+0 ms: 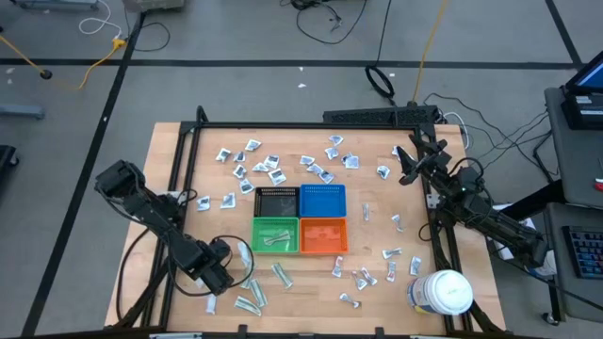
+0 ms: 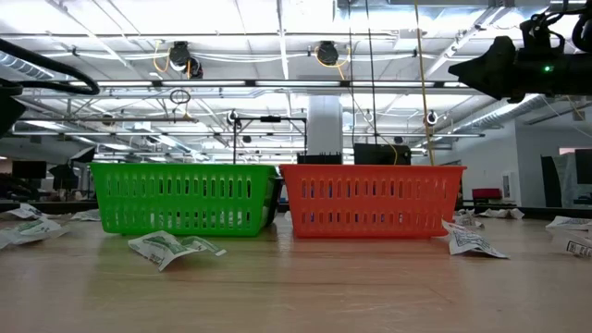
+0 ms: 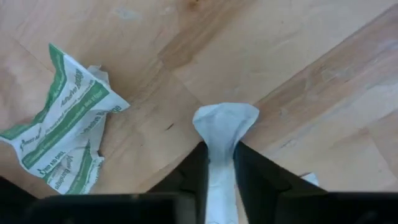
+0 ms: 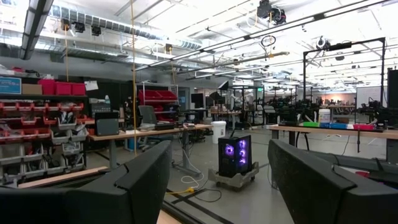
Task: Pick & Place First Aid Supplies
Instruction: Put the bandage into the green bin
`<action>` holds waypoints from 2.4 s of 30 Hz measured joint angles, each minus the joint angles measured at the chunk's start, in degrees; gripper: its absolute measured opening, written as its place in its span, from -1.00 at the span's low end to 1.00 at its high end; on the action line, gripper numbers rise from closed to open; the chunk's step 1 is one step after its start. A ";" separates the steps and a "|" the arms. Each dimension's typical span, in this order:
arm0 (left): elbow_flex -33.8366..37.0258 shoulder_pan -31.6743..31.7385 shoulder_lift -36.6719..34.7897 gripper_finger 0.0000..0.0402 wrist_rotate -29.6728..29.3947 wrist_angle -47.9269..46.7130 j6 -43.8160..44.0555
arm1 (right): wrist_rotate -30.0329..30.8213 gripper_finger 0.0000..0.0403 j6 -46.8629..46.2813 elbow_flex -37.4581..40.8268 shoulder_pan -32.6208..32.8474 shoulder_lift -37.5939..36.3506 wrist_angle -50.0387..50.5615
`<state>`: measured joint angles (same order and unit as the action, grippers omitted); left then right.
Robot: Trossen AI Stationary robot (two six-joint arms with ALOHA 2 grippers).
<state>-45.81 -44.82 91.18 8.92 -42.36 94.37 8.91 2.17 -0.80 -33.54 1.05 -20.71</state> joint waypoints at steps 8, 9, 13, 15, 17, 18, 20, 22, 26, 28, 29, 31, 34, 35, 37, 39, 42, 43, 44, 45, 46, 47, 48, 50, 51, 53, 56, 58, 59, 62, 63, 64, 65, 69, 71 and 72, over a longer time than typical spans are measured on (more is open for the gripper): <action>0.07 0.96 -3.22 -0.96 4.78 -1.65 -6.11 | 0.00 0.31 0.01 0.00 0.00 0.00 0.00; 0.05 1.26 -4.36 -0.95 4.76 -2.78 -6.60 | 0.00 0.30 0.00 -0.01 0.00 0.00 -0.01; 0.05 2.43 -9.08 -0.98 4.71 -5.53 -8.06 | -0.02 0.31 0.00 -0.01 0.00 -0.01 0.01; 0.02 2.83 -11.54 -0.97 4.49 -6.98 -8.80 | -0.02 0.31 0.00 -0.01 0.00 0.01 0.00; 0.01 3.18 -13.89 -0.97 4.21 -8.40 -9.54 | 0.00 0.31 0.00 0.01 0.00 0.01 0.02; 0.01 3.19 -15.06 -0.98 4.14 -8.78 -9.93 | 0.00 0.31 0.01 -0.01 0.00 0.01 0.02; 0.01 3.13 -17.19 -0.98 4.16 -9.45 -10.71 | 0.00 0.31 0.00 0.01 0.00 0.01 0.01; 0.01 3.13 -19.00 -0.98 4.17 -10.27 -10.87 | 0.00 0.31 0.00 0.00 0.00 0.01 0.00; 0.01 3.17 -21.83 -0.99 4.14 -11.98 -10.77 | 0.00 0.31 0.00 0.01 0.00 0.01 0.00; -0.01 3.17 -23.07 -0.99 3.45 -12.54 -10.74 | 0.00 0.31 0.00 -0.01 0.00 0.01 0.01; -0.04 3.25 -23.59 -0.99 3.02 -13.05 -10.73 | 0.00 0.31 0.00 0.00 0.00 0.01 0.00; -0.04 4.04 -24.18 -0.99 2.83 -14.44 -10.74 | 0.00 0.31 0.00 0.00 0.00 0.01 0.02; -0.04 6.99 -24.12 -0.99 3.08 -15.18 -14.10 | 0.00 0.31 0.00 0.00 0.00 0.01 0.01; -0.15 8.36 -24.02 -0.99 3.05 -15.19 -15.80 | 0.00 0.31 0.00 -0.01 0.00 0.01 0.00; -0.78 11.30 -23.28 -0.99 3.05 -15.18 -19.91 | 0.00 0.31 0.01 0.00 0.00 0.01 0.02; -1.94 14.48 -21.98 -0.99 3.05 -15.60 -24.45 | 0.00 0.31 0.00 -0.01 0.00 0.01 0.01; -4.29 18.71 -19.49 -1.00 3.05 -17.33 -31.52 | 0.00 0.31 0.00 0.00 0.00 0.01 0.00; -5.12 19.97 -18.50 -1.00 3.05 -17.85 -33.90 | 0.00 0.31 0.00 -0.01 0.00 0.01 0.00; -5.93 21.15 -17.51 -1.00 3.07 -18.23 -36.21 | 0.00 0.31 0.00 -0.01 0.00 0.01 0.02; -6.91 22.38 -16.37 -1.00 3.07 -18.60 -38.65 | 0.00 0.31 0.00 0.01 0.00 0.01 0.00; -7.96 23.41 -15.30 -1.00 3.07 -18.94 -40.85 | 0.00 0.31 0.00 0.00 0.00 0.01 0.00; -8.95 24.41 -14.28 -1.00 3.07 -19.09 -43.07 | 0.00 0.31 0.00 0.00 0.00 0.01 0.00; -9.99 25.33 -13.15 -1.00 3.05 -19.27 -45.26 | 0.00 0.31 0.00 0.00 0.00 0.01 0.02; -12.17 26.98 -10.70 -1.00 3.06 -19.89 -49.38 | 0.00 0.31 0.00 -0.01 0.00 0.01 0.00; -13.37 27.69 -9.48 -1.00 3.03 -20.35 -51.38 | 0.00 0.31 0.00 0.01 0.00 0.01 0.01; -16.13 29.08 -6.98 -1.00 2.82 -21.30 -55.20 | 0.00 0.31 0.00 0.00 0.00 0.01 0.00; -20.44 30.74 -3.13 -1.00 1.80 -22.51 -60.48 | 0.00 0.31 0.00 0.00 0.00 0.01 0.01; -23.81 31.81 -0.36 -1.00 1.40 -23.34 -63.60 | 0.00 0.31 0.00 0.00 0.00 0.01 0.02; -25.47 32.26 1.03 -1.00 1.27 -23.91 -65.08 | 0.00 0.31 0.00 0.00 0.00 0.01 0.02; -30.02 33.61 4.82 -1.00 0.91 -24.68 -68.74 | 0.00 0.31 0.00 0.00 0.00 0.01 0.01; -31.37 33.97 5.94 -1.00 0.92 -24.86 -69.82 | 0.00 0.31 0.02 0.01 0.00 0.01 0.01; -32.69 34.32 6.95 -1.00 0.86 -25.04 -70.81 | 0.00 0.31 0.00 -0.01 0.00 0.01 0.01; -33.99 34.65 7.96 -1.00 0.63 -25.10 -71.67 | 0.00 0.31 0.00 0.00 0.00 0.01 0.00; -37.84 35.57 10.78 -1.00 0.01 -25.62 -74.16 | 0.00 0.31 0.00 -0.01 0.00 0.01 0.02; -39.14 35.82 11.75 -1.00 -0.44 -25.51 -74.86 | 0.00 0.31 0.01 0.00 0.00 0.01 0.01; -39.43 35.80 12.20 -1.00 -1.00 -25.33 -75.04 | 0.00 0.31 0.00 -0.01 0.00 0.01 0.01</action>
<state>-85.24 -9.01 103.38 7.92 -67.70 19.33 8.91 2.17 -0.82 -33.54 1.06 -20.70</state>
